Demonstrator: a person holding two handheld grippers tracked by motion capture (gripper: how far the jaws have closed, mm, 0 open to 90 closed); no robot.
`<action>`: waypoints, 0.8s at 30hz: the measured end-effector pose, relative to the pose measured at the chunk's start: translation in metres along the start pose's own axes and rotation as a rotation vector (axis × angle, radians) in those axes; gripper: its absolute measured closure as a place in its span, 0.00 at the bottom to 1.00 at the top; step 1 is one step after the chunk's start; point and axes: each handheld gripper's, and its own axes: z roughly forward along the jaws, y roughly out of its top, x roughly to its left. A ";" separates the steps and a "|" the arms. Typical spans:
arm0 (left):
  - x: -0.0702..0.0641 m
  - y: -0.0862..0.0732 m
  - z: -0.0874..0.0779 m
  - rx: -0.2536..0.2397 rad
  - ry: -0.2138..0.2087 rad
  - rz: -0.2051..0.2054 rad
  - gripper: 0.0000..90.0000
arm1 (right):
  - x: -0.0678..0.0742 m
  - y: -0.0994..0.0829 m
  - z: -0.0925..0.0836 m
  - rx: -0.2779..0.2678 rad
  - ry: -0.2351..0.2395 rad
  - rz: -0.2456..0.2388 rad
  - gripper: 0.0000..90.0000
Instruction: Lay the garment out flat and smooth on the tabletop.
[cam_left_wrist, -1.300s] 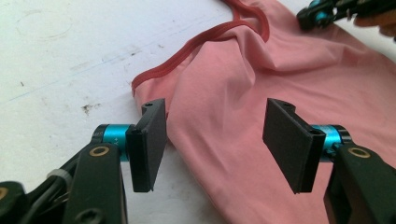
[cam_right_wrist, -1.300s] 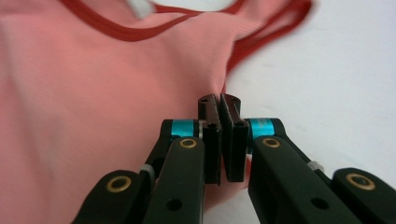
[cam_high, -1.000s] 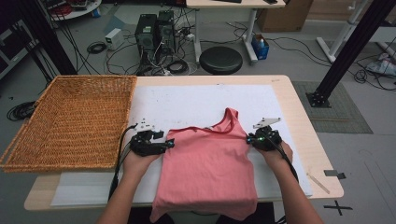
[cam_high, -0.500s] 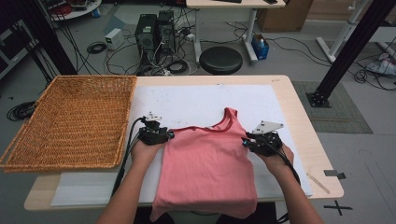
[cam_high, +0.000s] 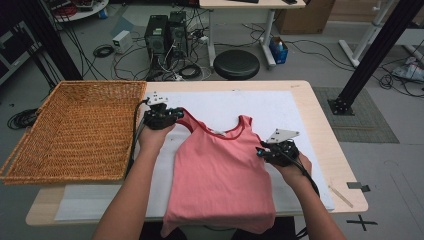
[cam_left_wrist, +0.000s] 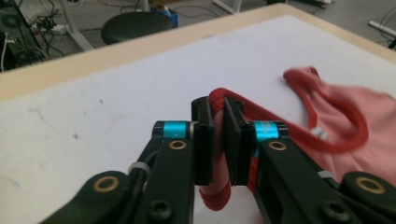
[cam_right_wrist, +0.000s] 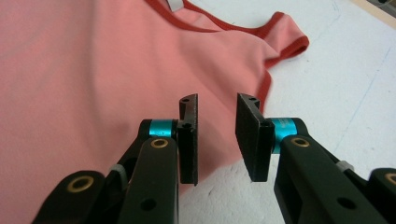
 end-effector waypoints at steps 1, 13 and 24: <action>0.001 0.003 0.001 -0.003 -0.003 -0.008 0.72 | 0.000 0.000 0.000 -0.001 0.000 0.002 0.78; -0.014 -0.027 0.000 0.097 -0.065 -0.009 0.56 | -0.004 -0.004 0.015 0.057 0.005 0.090 0.63; -0.022 -0.062 -0.013 0.122 -0.081 -0.044 0.56 | -0.011 -0.010 0.014 0.077 -0.014 0.116 0.97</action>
